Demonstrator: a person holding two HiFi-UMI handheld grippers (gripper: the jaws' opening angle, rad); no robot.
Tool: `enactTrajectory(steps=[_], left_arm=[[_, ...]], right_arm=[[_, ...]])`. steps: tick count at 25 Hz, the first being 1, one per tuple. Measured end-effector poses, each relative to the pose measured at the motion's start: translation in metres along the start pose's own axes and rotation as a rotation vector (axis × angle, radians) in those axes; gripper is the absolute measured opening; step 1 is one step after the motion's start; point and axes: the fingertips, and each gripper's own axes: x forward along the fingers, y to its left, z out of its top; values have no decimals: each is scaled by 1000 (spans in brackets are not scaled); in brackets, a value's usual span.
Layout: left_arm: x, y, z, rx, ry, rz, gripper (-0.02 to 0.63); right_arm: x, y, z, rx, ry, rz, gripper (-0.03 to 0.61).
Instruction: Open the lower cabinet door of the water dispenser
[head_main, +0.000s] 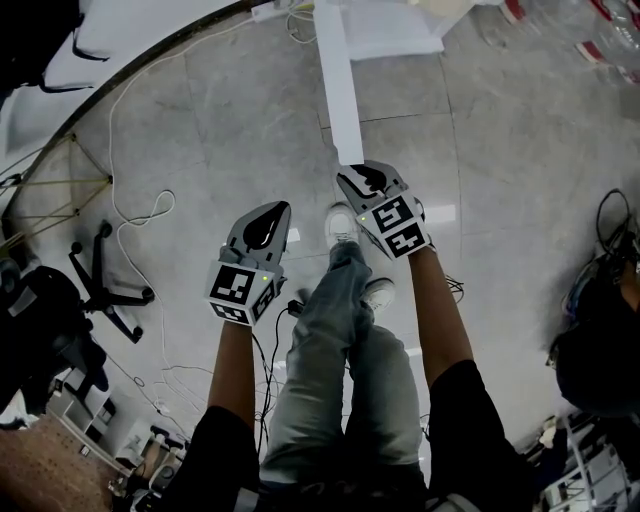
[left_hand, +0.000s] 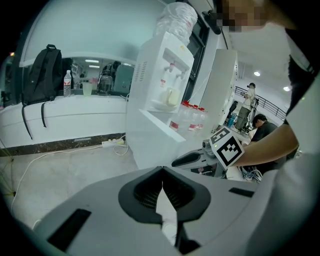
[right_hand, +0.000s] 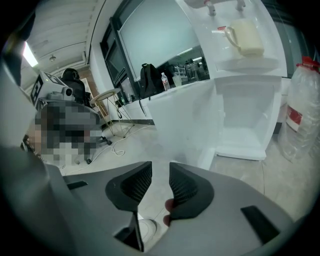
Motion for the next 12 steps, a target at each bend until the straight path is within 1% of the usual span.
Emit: enactTrajectory(steps=[4,7,12], left_arm=[[-14,-13,14,-3,-6,-6,12],[-26,-24,29,-11,-17,-6,12],[-47,-47,48,-23,-24,-9,12]], right_arm=[[-23,9,9,7,-6,-15,117],[-51,12,20,42,-36,-49,92],[-97,15,39,73,-62,-112,62]])
